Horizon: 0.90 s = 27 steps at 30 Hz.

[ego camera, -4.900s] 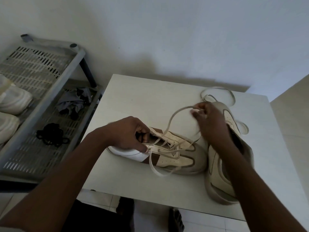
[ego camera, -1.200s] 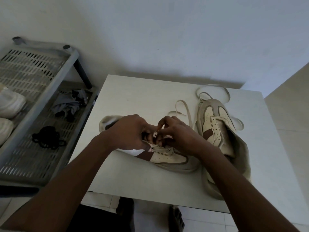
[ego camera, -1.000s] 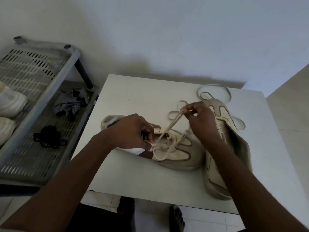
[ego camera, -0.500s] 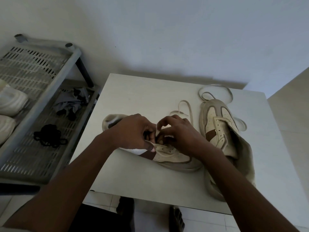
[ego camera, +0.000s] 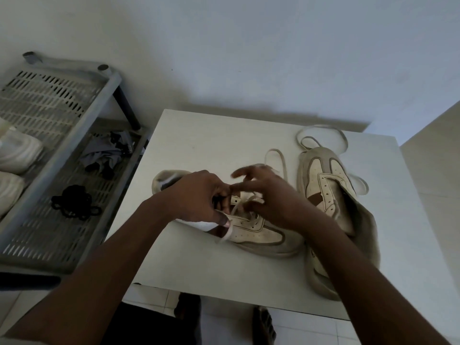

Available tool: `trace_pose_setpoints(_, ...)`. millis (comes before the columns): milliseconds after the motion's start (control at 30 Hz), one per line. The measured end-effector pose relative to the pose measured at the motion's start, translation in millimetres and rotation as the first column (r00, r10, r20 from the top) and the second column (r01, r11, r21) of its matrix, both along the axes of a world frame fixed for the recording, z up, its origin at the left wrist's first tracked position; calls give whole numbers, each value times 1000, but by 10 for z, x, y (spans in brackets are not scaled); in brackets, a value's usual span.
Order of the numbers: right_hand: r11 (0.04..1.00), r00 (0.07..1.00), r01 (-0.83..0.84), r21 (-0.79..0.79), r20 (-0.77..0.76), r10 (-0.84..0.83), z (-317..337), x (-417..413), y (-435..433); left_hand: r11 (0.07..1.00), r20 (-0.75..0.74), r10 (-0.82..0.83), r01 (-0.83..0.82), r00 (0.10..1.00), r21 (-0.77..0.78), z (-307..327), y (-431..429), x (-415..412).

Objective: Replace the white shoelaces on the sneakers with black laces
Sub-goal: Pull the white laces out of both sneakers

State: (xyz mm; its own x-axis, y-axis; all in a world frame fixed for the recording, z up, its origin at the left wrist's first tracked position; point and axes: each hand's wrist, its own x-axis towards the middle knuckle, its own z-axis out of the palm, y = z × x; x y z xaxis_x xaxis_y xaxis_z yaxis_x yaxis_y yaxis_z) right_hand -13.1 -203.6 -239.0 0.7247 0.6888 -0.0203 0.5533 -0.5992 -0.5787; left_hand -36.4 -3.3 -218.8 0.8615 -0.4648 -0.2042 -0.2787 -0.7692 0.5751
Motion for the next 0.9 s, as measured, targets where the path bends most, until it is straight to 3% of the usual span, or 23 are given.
trace_pose_setpoints(67, 991, 998, -52, -119, 26, 56, -92, -55, 31, 1000, -14, -1, 0, 1000, -10, -1, 5, -7)
trace_pose_setpoints(133, 995, 996, -56, -78, 64, 61, -163, -77, 30, 1000, -24, -4, 4, 1000, -13, 8, 3, -10)
trace_pose_setpoints(200, 993, 990, 96, 72, 100, -103, -180, -25, 12, 1000, -36, -9, 8, 999, -28, 24, -4, -8)
trace_pose_setpoints(233, 941, 951, 276, 199, 84, -297, -160, 32, -21, 999, -48, -9, 7, 999, -38, 32, -8, -6)
trace_pose_setpoints(300, 676, 738, 614, 408, 6, -675, -58, 164, -151, 999, -77, -4, -1, 997, -53, 20, -4, -5)
trace_pose_setpoints(367, 410, 500, 795, 447, -101, -860, 23, 258, -332, 998, -103, 1, -7, 995, -57, 2, 13, -16)
trace_pose_setpoints(400, 354, 442, 837, 416, -133, -887, 19, 278, -394, 999, -110, 2, -8, 994, -54, 1, 16, -21)
trace_pose_setpoints(433, 374, 449, 847, 378, -129, -884, 10, 282, -414, 999, -112, 0, -6, 994, -54, 15, 16, -24)
trace_pose_setpoints(533, 643, 651, 754, 134, -17, -759, 67, 154, -249, 995, -74, 4, -12, 997, -100, 27, -24, -8)
trace_pose_setpoints(633, 779, 779, 626, -20, 63, -624, 158, 21, -98, 976, 83, 100, -81, 992, -202, -4, -34, 41)
trace_pose_setpoints(700, 814, 826, 563, -146, 79, -558, 203, -64, -52, 982, 219, 108, -70, 970, -174, -57, -30, 78)
trace_pose_setpoints(800, 815, 860, 449, -367, -67, -505, 180, -162, 58, 999, 363, -30, 40, 931, -19, -116, -54, 108)
trace_pose_setpoints(900, 796, 885, 419, -438, -2, -466, 107, -262, 182, 993, 372, -93, 61, 924, 98, -139, -94, 116)
